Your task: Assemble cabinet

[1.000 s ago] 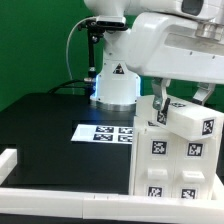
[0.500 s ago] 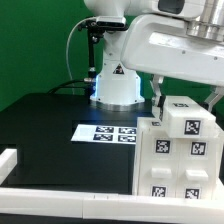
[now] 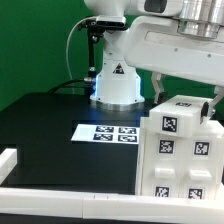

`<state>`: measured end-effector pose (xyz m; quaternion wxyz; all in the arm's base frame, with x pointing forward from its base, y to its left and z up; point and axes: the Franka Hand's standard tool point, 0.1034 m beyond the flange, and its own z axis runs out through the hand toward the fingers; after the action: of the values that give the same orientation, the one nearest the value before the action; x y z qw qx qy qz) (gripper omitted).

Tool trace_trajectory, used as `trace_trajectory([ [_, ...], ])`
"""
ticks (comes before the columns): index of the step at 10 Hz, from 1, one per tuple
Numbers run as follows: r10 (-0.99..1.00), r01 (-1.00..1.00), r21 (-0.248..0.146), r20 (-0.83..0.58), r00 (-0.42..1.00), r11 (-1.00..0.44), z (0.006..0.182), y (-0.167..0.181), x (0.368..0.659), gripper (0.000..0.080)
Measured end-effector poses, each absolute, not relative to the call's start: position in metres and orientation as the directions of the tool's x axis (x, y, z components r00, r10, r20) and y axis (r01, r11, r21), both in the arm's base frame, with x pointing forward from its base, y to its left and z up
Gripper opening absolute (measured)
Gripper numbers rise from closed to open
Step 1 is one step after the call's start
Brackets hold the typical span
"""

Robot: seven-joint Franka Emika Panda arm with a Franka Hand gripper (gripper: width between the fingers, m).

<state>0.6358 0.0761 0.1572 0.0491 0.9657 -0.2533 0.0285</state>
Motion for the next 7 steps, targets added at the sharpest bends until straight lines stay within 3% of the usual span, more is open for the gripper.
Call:
trace_trajectory([
  [2, -0.773, -0.779, 0.055, 0.101, 0.627, -0.625, 0.1567, 0.0764, 0.6337, 0.055],
  [7, -0.935, -0.94, 0.026, 0.106, 0.34, -0.339, 0.157, 0.0766, 0.6316, 0.055],
])
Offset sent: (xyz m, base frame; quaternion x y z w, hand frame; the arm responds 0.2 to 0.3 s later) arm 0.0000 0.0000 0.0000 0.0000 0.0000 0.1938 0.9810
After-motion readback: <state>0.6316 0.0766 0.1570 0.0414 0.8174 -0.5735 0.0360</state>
